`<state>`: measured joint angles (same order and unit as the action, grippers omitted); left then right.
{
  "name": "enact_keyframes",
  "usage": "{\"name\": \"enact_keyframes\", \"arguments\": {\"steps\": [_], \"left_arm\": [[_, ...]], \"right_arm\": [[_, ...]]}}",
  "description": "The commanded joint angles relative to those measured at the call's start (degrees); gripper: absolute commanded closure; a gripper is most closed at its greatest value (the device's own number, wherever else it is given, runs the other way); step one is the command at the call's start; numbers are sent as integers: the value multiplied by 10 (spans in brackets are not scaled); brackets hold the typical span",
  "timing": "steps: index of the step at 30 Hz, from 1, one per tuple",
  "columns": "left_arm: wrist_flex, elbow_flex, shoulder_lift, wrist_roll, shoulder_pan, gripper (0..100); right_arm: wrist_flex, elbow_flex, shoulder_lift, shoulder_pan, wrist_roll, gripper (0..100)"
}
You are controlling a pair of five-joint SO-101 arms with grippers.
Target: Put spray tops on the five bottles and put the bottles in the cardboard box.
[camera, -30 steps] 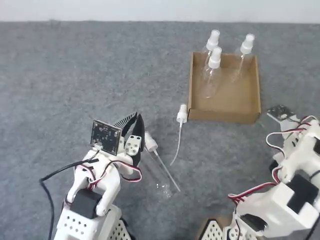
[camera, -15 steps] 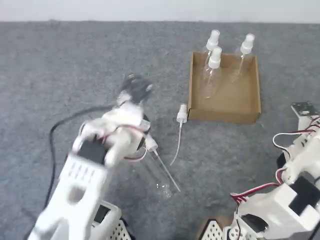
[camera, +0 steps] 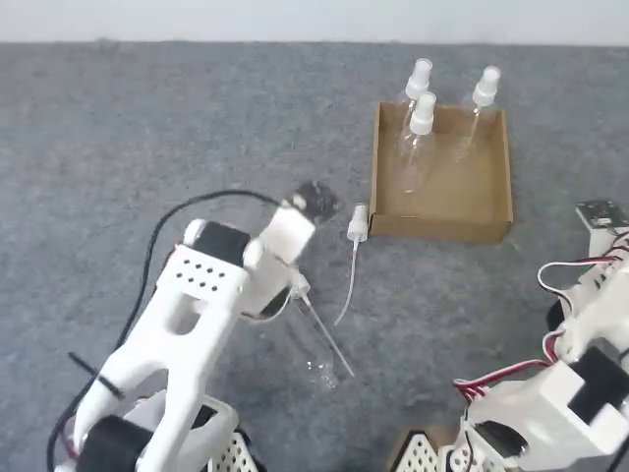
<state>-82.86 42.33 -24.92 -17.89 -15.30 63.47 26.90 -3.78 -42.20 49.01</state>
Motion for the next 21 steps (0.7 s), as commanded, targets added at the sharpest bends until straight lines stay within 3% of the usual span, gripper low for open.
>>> {"name": "enact_keyframes", "arguments": {"steps": [1,5,11,14,21], "left_arm": [[-9,57,-66,-47,19,958],[17,116,-114,-86,54,959],[123,176,-80,-108,55,959],[160,162,-42,-104,25,959],[211,80,76,-12,-81,959]], "right_arm": [[-2,-32,41,-2,-6,989],[7,-31,41,-2,-6,989],[26,-33,44,-2,-6,989],[26,-33,44,-2,-6,989],[26,-33,44,-2,-6,989]]}}
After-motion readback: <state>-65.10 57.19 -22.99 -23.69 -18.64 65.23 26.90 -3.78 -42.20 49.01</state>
